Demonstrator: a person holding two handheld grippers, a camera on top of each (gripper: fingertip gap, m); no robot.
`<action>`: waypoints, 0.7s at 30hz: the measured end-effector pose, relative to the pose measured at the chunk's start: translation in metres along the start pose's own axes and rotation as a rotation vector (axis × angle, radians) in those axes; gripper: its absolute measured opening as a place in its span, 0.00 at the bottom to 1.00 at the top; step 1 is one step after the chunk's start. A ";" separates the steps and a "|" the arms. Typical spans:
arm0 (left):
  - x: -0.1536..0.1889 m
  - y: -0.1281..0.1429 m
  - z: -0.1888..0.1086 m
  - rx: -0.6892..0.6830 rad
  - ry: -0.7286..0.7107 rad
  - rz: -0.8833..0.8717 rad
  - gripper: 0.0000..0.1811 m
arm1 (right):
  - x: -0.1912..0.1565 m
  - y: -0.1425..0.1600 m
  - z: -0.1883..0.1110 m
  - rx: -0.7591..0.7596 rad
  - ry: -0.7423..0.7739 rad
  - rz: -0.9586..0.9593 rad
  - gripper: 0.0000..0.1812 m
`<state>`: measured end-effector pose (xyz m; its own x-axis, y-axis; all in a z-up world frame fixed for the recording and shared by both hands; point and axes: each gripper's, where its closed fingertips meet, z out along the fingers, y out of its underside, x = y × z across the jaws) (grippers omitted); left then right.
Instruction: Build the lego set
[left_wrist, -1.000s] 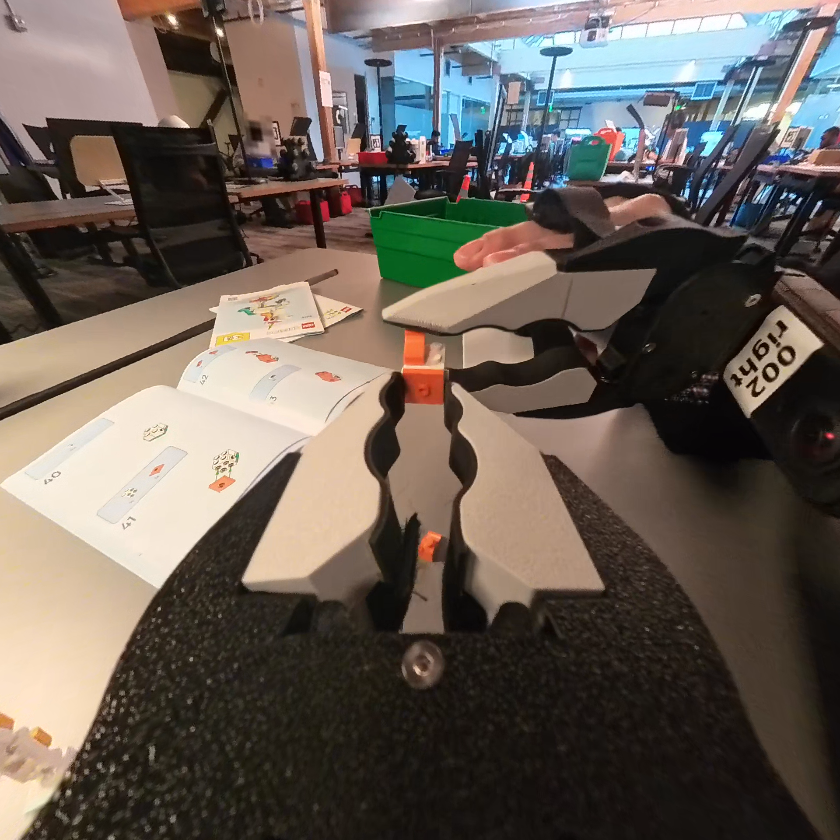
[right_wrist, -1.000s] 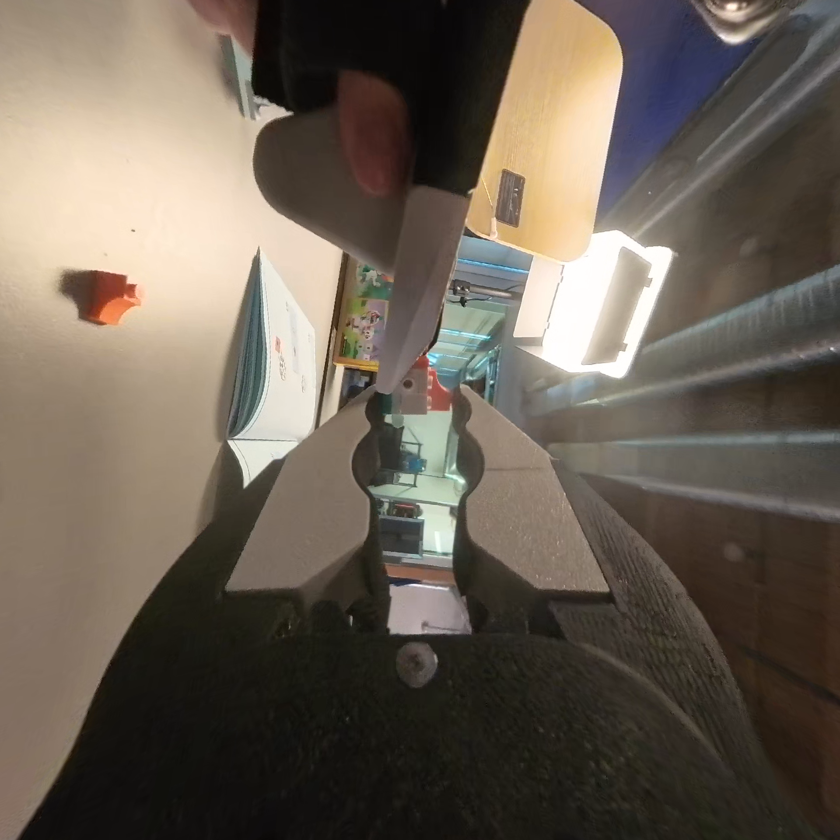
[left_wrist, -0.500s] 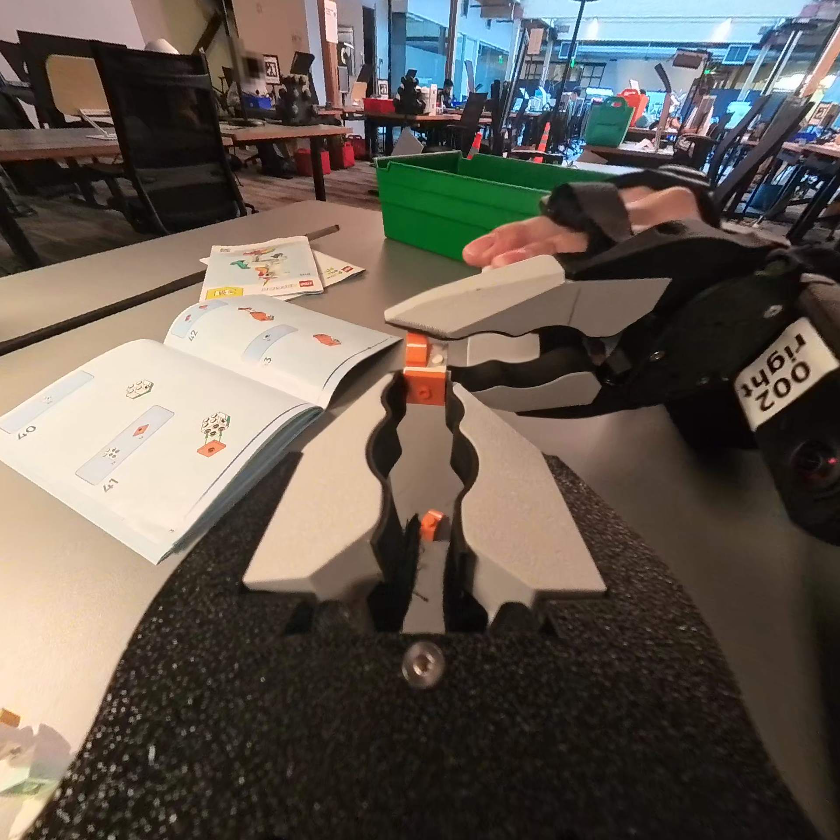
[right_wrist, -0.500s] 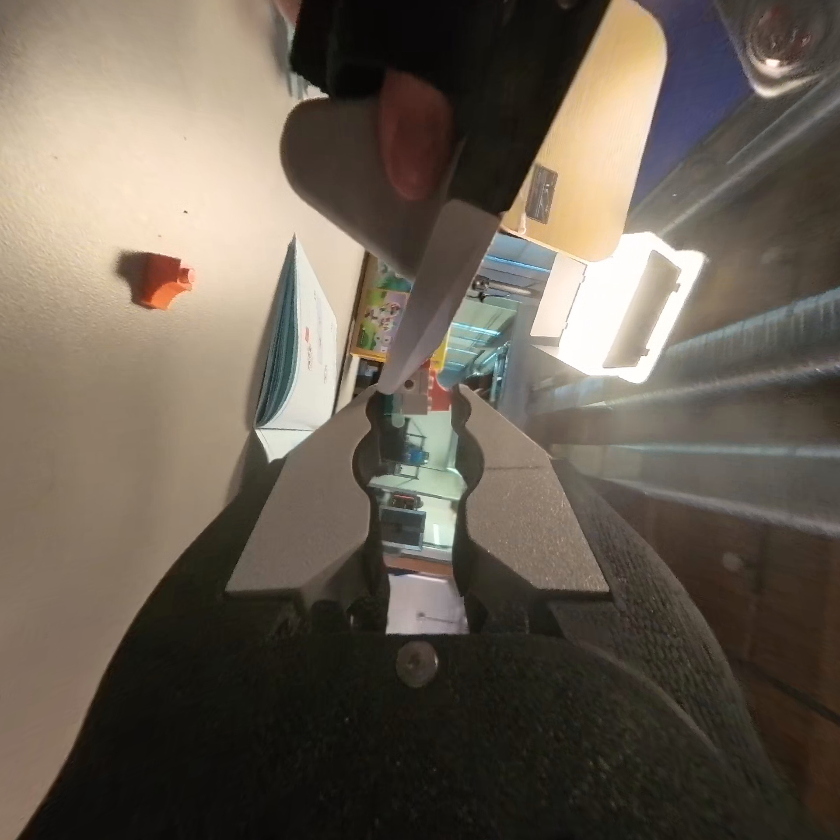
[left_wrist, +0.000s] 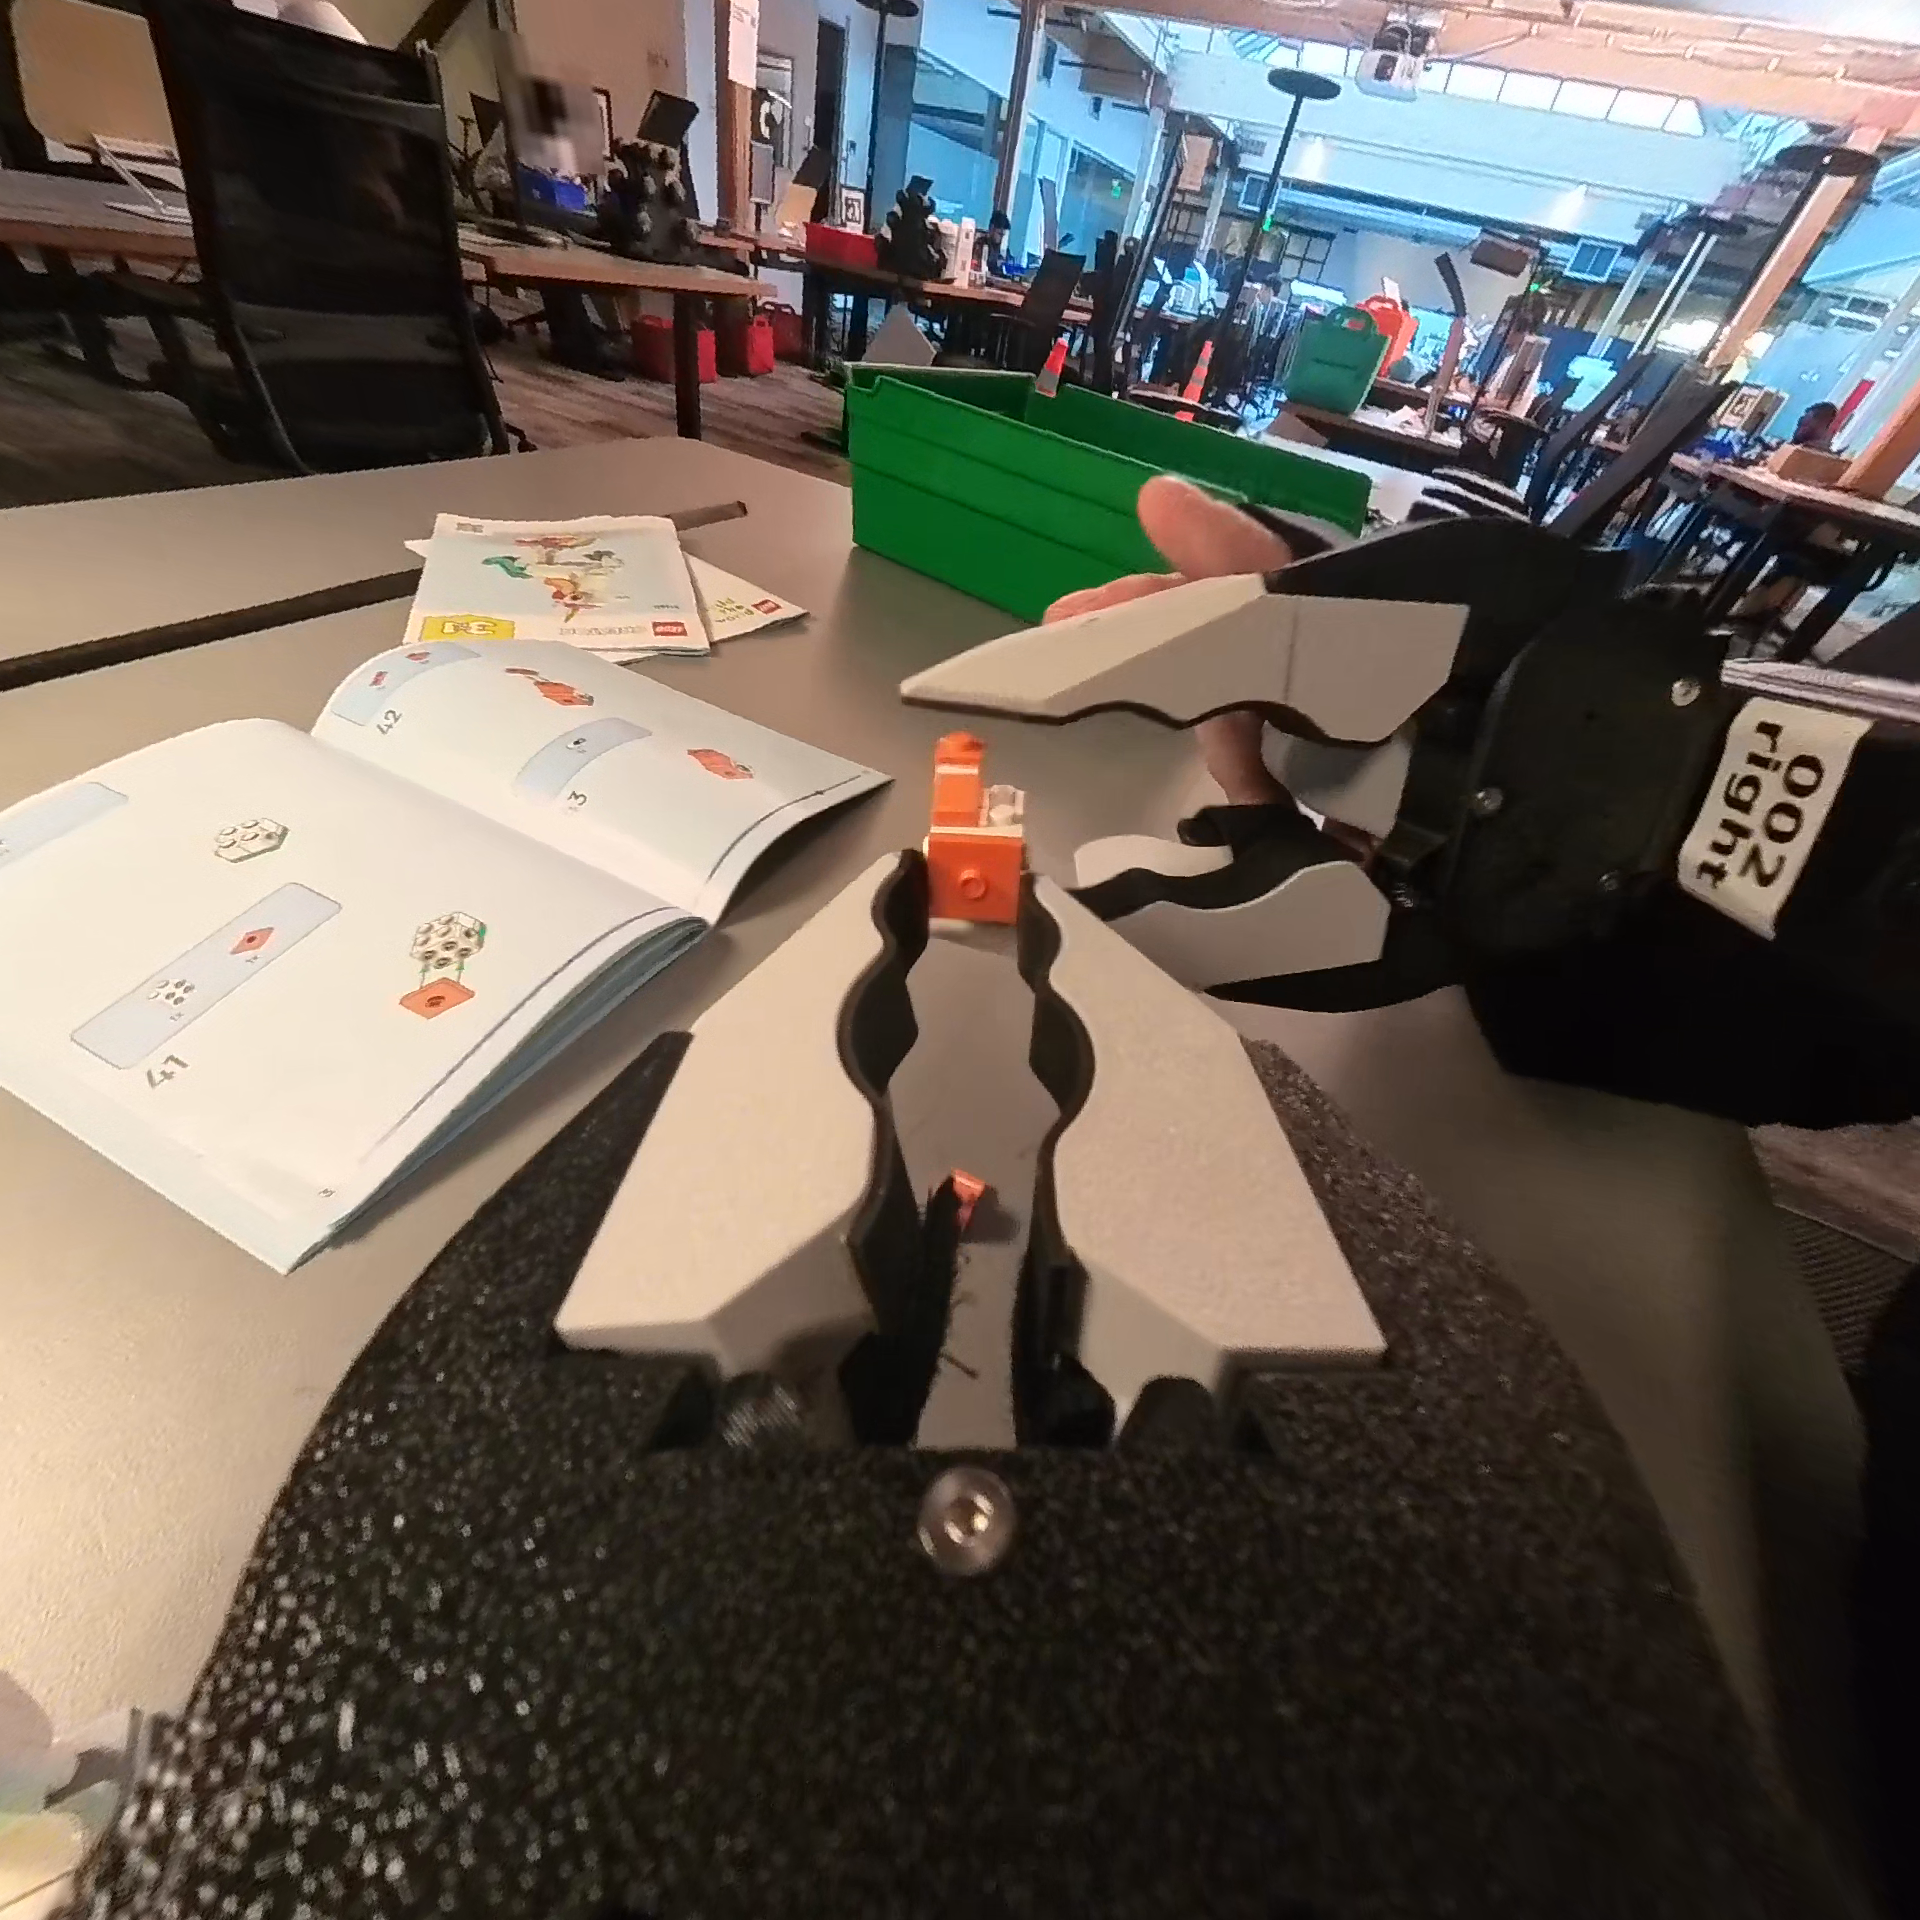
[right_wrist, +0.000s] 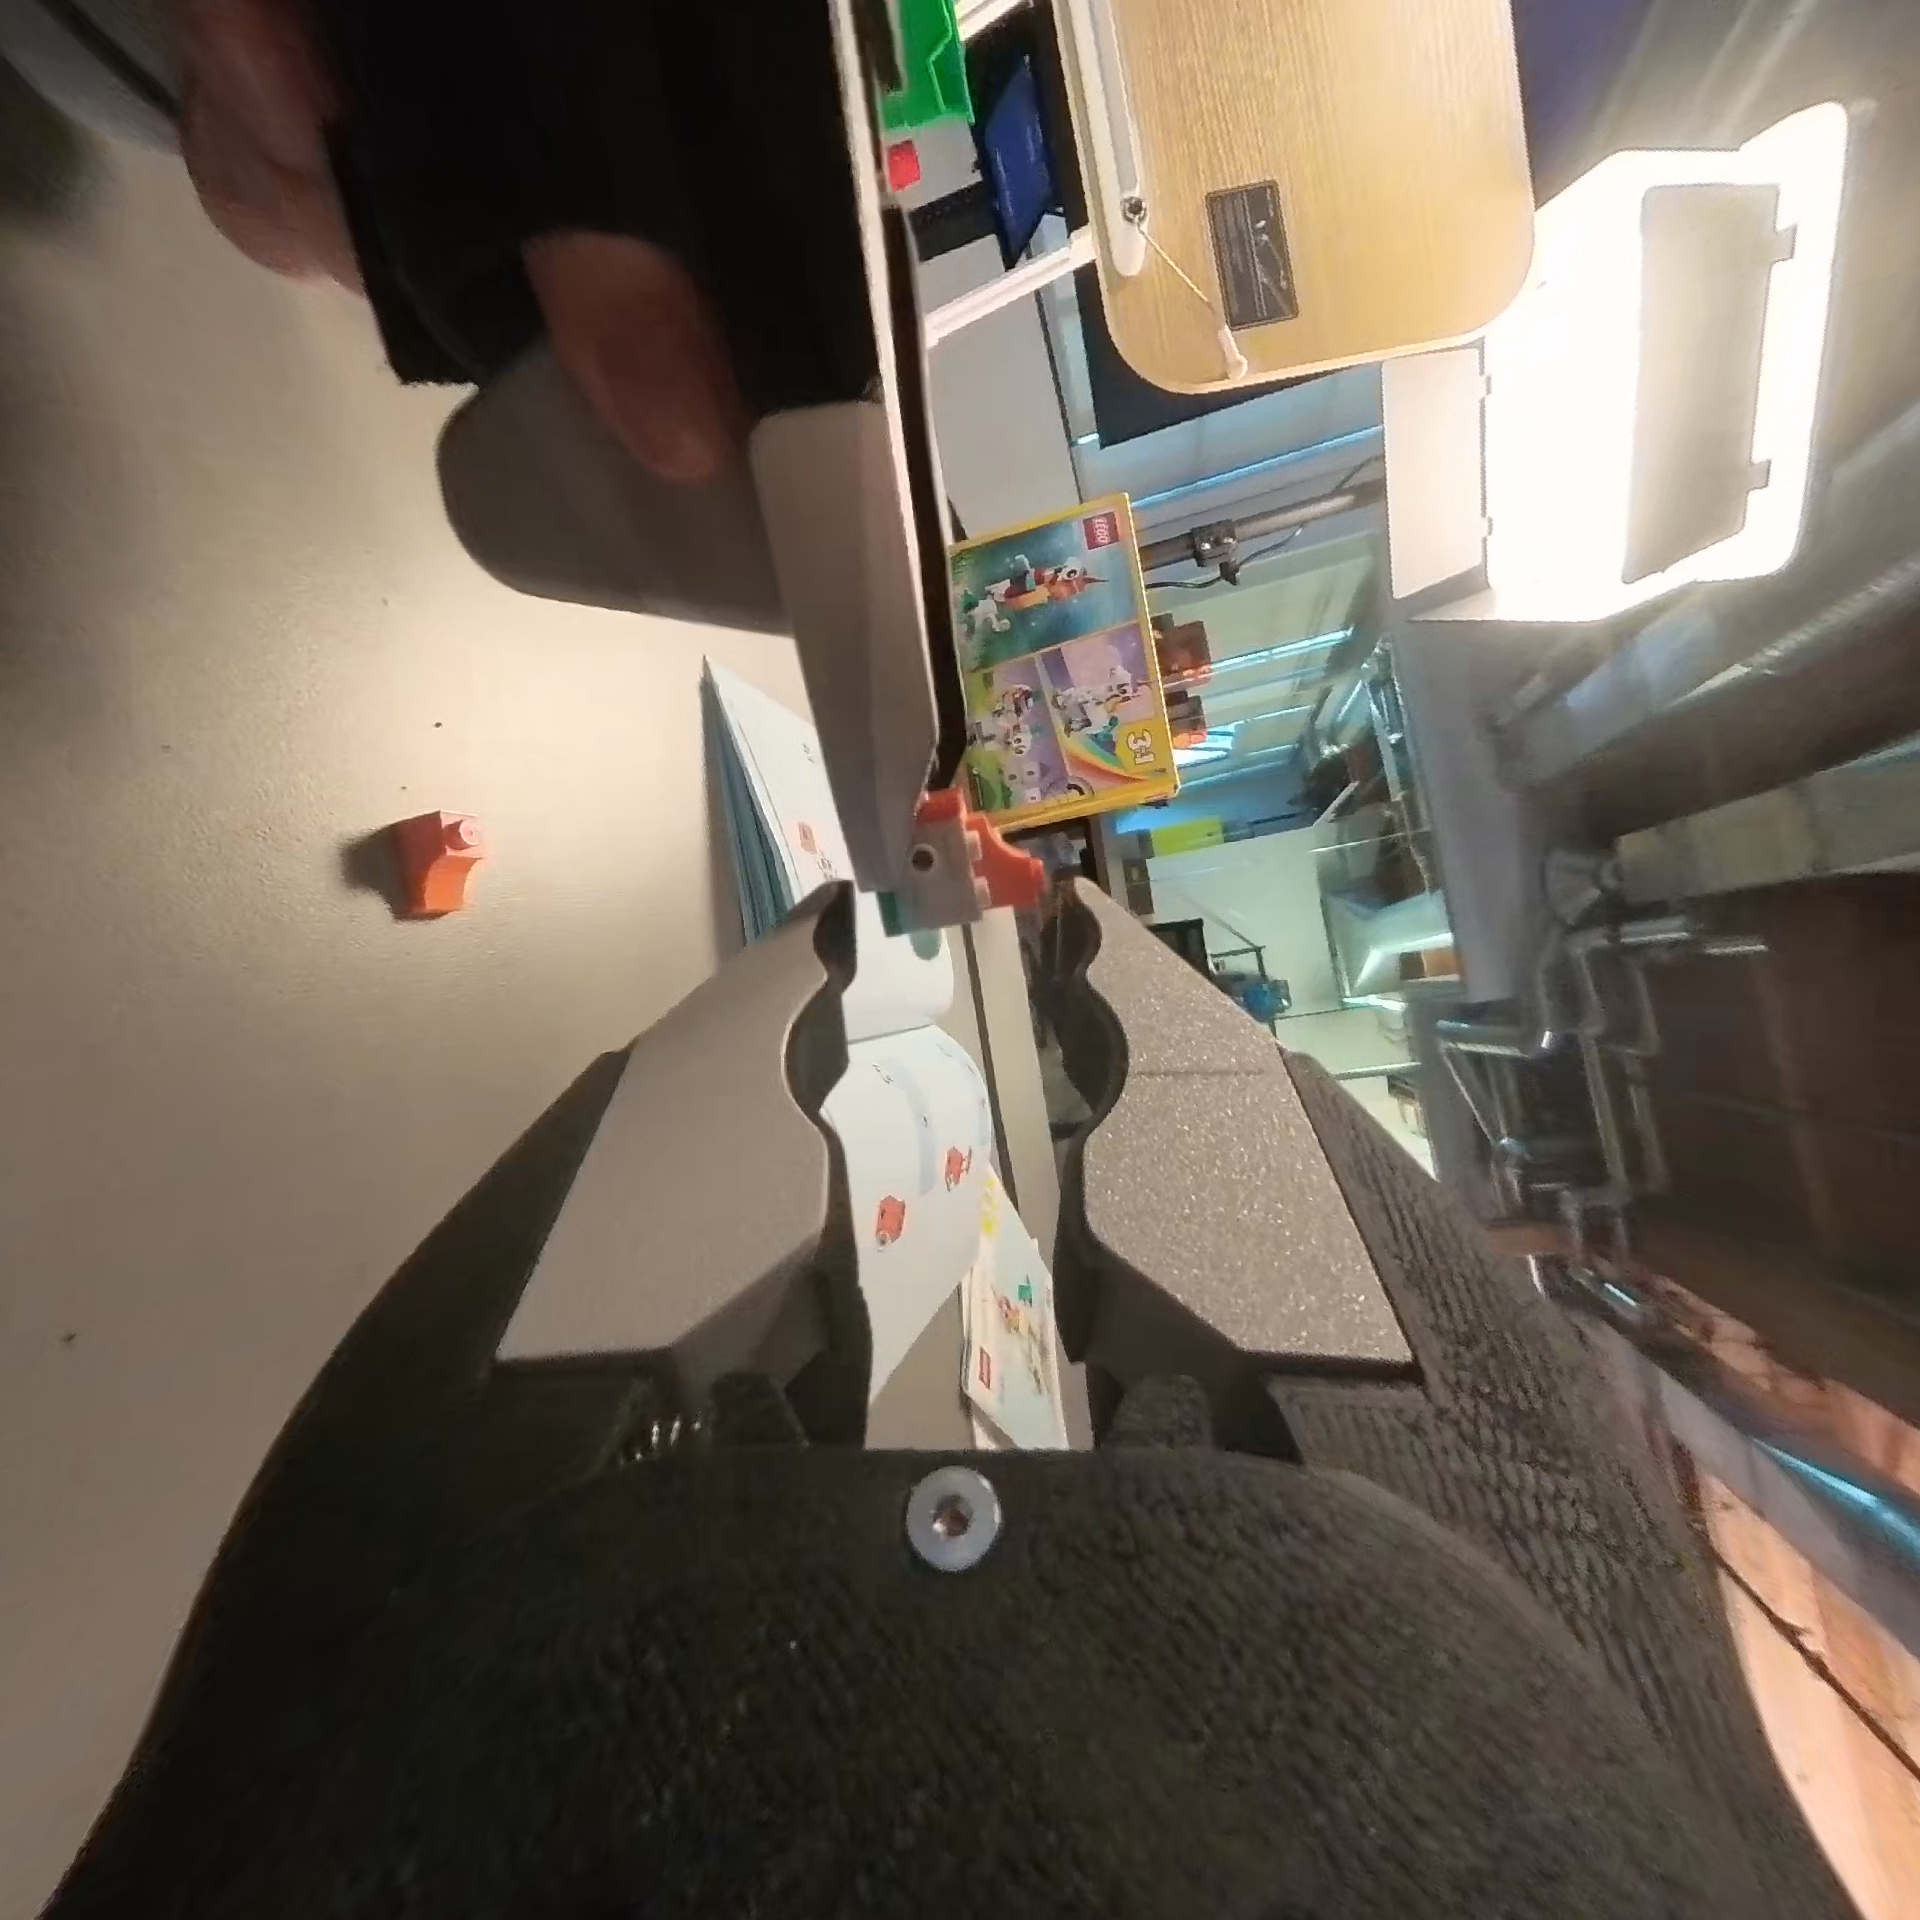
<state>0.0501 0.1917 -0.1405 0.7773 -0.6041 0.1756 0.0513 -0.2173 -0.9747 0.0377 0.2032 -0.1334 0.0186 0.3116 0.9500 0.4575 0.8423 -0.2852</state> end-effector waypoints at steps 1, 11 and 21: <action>-0.001 -0.001 -0.001 0.007 -0.005 -0.005 0.08 | -0.001 0.000 -0.001 0.001 -0.003 0.003 0.21; -0.025 -0.022 -0.021 0.081 -0.261 0.341 0.08 | -0.039 0.008 -0.015 0.054 -0.409 0.586 0.28; -0.030 -0.019 -0.039 0.091 -0.270 0.353 0.08 | -0.073 -0.005 -0.014 0.059 -0.802 0.950 0.24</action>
<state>0.0018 0.1840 -0.1223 0.8923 -0.4047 -0.1997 -0.2003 0.0415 -0.9789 0.0460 0.1698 -0.1996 -0.2376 0.9710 0.0251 0.5188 0.1487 -0.8419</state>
